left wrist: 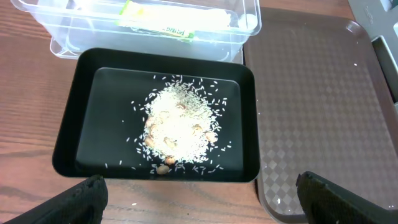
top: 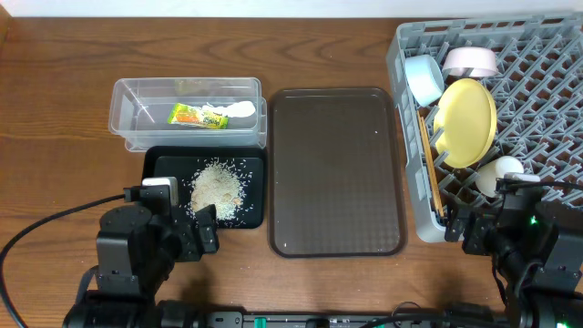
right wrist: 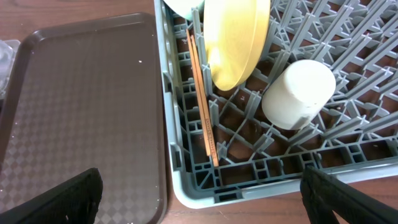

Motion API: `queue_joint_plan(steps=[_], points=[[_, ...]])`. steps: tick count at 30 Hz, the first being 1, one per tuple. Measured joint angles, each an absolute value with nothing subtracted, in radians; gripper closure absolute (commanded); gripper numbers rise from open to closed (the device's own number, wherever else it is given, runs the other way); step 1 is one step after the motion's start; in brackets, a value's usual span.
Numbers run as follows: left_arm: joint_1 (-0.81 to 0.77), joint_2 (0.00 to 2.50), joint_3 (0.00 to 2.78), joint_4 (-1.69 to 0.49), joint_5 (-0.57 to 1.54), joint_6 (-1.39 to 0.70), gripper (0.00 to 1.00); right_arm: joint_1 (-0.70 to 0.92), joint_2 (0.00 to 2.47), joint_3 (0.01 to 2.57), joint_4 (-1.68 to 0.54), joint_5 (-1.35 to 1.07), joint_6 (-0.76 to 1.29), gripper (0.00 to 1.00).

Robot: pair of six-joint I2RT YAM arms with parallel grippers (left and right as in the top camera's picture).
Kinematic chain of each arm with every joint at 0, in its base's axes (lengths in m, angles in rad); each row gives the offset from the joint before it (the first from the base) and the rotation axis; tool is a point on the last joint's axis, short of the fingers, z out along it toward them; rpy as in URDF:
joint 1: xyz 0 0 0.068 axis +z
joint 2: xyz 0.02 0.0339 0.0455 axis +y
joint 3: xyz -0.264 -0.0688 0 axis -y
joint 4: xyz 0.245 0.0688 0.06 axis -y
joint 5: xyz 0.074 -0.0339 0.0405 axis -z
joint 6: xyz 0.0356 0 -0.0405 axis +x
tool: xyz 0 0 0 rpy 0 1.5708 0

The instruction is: Sort waste into correct bins and load items into the dishwasher rack

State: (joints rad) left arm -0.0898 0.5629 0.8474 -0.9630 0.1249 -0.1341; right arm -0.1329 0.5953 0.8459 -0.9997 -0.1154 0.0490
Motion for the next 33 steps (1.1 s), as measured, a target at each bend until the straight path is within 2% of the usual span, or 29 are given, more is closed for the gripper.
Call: queue_joint_plan(steps=[12,16,25,33], points=[[-0.09,0.563,0.847,-0.963,0.125,-0.134,0.02,-0.113,0.545,0.826,-1.025,-0.111,0.049,0.01],[-0.09,0.562,0.846,-0.963,0.125,-0.134,0.02,-0.096,0.435,0.746,-0.839,-0.109,0.048,0.01],[-0.09,0.563,0.844,-0.964,0.125,-0.134,0.02,-0.09,0.125,0.366,-0.379,-0.123,0.048,0.01],[-0.09,0.563,0.844,-0.964,0.125,-0.134,0.02,-0.039,0.016,0.136,-0.175,-0.097,0.043,0.01]])
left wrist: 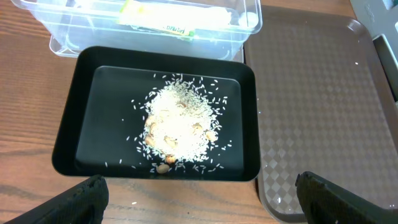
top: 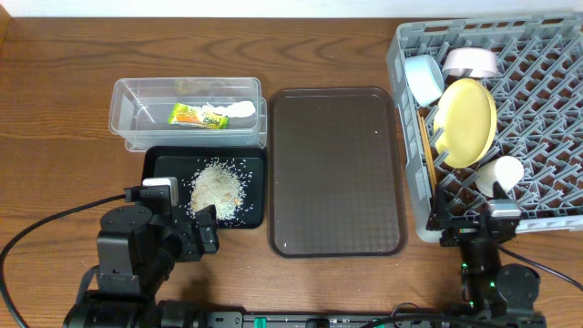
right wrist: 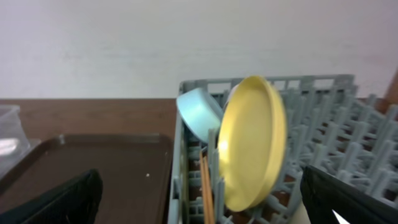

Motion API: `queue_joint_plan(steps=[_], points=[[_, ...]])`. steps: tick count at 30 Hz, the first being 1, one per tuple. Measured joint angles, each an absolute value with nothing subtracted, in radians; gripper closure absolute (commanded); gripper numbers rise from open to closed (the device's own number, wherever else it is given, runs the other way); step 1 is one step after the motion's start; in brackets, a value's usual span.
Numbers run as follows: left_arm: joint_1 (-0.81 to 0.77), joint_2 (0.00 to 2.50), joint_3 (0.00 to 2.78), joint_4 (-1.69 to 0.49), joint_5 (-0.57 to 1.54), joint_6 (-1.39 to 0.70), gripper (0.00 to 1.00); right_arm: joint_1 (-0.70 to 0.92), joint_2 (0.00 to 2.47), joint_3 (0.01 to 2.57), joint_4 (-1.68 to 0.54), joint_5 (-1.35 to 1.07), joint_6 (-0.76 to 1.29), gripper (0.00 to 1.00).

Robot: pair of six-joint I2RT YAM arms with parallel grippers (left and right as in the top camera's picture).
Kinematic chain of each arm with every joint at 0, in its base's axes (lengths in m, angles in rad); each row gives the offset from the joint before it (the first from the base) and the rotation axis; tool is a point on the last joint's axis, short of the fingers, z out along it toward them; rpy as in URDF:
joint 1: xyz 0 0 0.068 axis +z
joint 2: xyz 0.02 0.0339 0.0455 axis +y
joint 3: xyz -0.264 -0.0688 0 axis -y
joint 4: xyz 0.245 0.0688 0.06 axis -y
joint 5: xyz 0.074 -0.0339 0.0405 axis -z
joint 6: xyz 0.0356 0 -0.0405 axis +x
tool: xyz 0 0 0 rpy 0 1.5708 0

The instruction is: Sort waste into correct bins and load items into the dishwasher rack

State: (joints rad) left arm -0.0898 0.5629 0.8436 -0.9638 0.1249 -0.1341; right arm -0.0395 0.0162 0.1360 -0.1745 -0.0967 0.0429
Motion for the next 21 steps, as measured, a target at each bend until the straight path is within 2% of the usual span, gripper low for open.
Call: queue_joint_plan(steps=[7,21], points=[[-0.09,0.563,0.844,-0.964,0.125,-0.134,0.02,-0.02,0.015,0.054,-0.172,-0.106,0.037,0.01],[-0.09,0.563,0.844,-0.964,0.125,-0.134,0.02,-0.02,0.017,0.054,-0.167,-0.115,0.037,0.01]])
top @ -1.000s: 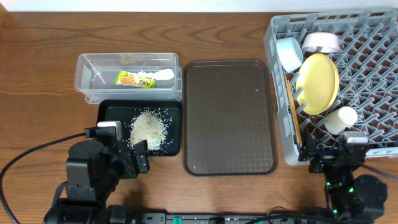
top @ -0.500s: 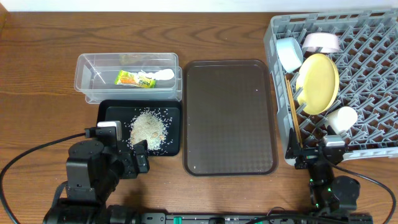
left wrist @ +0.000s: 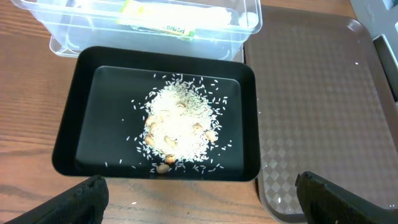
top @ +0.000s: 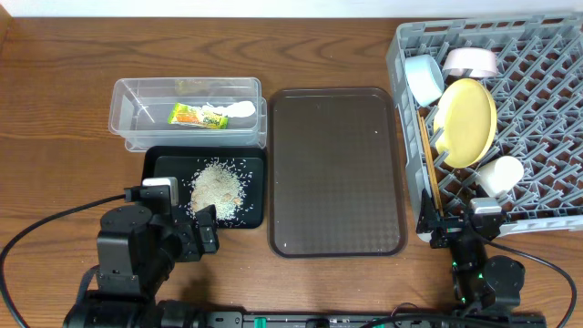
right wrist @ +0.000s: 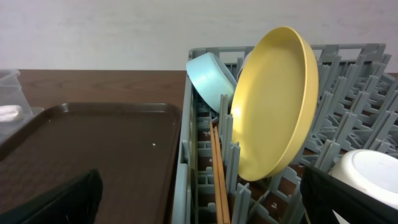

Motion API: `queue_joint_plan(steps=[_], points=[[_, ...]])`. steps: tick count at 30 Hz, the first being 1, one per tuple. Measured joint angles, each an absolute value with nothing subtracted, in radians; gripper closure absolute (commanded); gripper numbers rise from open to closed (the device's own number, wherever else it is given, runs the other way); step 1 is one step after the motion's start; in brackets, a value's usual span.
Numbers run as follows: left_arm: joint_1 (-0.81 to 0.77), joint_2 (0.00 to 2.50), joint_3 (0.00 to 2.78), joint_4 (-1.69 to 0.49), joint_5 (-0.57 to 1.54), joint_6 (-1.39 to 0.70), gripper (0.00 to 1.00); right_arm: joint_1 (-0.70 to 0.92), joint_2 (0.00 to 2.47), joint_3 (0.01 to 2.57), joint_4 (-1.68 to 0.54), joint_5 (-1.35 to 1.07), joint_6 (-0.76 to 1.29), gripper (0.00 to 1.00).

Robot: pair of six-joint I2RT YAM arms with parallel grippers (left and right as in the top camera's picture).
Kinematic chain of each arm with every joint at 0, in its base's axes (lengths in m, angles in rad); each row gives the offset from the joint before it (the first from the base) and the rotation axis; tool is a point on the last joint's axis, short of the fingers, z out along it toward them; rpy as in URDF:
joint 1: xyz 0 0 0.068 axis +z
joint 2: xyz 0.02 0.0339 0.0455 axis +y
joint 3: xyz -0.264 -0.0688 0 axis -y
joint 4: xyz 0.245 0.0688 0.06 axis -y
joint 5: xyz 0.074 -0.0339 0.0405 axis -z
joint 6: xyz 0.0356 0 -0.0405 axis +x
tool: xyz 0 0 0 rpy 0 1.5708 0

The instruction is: Sort waste into correct bins and load items into the dishwasher rack

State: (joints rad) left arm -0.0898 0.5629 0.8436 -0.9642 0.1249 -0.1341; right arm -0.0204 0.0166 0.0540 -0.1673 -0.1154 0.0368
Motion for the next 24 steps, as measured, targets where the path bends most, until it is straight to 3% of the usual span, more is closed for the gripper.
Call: queue_joint_plan(steps=[24], points=[[-0.087,0.457,0.817,-0.953,0.123,-0.134,0.02,-0.02,0.017,0.054,-0.167,-0.116,0.037,0.01]])
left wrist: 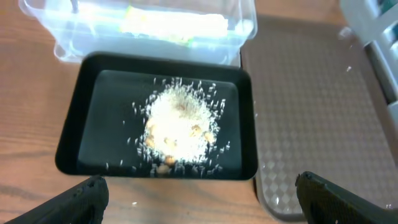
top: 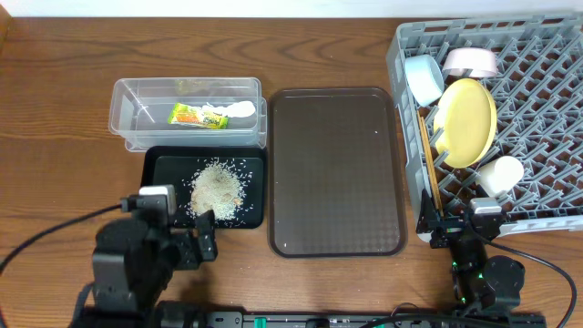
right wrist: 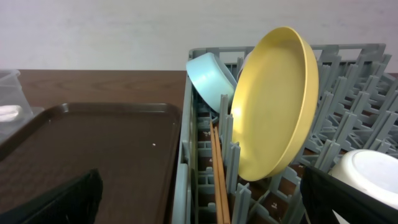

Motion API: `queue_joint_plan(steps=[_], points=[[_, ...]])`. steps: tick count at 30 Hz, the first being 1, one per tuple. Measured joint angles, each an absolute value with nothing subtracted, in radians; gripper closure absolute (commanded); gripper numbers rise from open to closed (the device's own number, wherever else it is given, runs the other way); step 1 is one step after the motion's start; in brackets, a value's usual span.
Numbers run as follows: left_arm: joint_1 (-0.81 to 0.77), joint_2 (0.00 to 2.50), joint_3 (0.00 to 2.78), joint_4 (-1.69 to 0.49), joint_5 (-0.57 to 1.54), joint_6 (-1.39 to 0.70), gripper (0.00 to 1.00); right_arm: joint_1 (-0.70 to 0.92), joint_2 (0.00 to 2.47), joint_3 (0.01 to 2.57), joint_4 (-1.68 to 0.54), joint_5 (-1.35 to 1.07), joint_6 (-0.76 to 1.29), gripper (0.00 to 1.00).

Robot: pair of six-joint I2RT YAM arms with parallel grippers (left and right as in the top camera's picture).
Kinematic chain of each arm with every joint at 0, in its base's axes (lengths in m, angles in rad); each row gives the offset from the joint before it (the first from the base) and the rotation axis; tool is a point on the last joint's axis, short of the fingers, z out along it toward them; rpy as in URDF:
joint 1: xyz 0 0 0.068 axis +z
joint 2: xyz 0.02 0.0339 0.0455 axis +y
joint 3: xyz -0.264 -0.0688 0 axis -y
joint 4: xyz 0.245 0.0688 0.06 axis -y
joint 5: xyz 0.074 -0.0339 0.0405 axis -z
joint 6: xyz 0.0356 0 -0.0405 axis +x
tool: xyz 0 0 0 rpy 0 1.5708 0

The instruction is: Sort waste into correct bins and load items into the dishwasher rack

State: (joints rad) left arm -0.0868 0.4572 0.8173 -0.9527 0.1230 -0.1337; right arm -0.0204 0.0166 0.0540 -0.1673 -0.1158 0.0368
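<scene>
The grey dishwasher rack [top: 547, 109] at the right holds a yellow plate [top: 466, 121], a light-blue bowl [top: 424, 79], a pink bowl [top: 470, 62], a white cup [top: 500, 175] and wooden chopsticks [top: 432, 178]. The clear bin [top: 187, 113] holds a green wrapper [top: 198, 116]. The black bin [top: 205, 187] holds rice and nuts [left wrist: 177, 121]. My left gripper [left wrist: 199, 202] is open near the black bin's front edge, empty. My right gripper [right wrist: 199, 199] is open at the rack's near-left corner, facing the yellow plate [right wrist: 273, 121] and holding nothing.
A brown tray [top: 335, 169] lies between the bins and the rack, with nothing on it. The wooden table [top: 55, 118] runs out to the left. A black cable [top: 46, 239] leads from the left arm.
The left wrist view has shifted a little and blurred, and the left arm's base sits slightly lower in the overhead view. The right gripper has not moved.
At first the right gripper looked down on the rack's near corner, beside the white cup and plate. Then it sat low at the table's front edge, facing the rack level, and has stayed there. The left gripper stayed open by the black bin, shifting slightly only now.
</scene>
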Motion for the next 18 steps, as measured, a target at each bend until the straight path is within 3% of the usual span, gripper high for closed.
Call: queue_joint_plan(steps=[12,18], points=[[-0.046,0.065,0.288,-0.394,0.117,-0.133,0.02,-0.02,0.017,0.053,-0.167,-0.116,0.037,0.01],[-0.046,0.012,0.098,-0.049,0.113,-0.129,0.02,-0.02,0.017,0.053,-0.167,-0.116,0.037,0.01]])
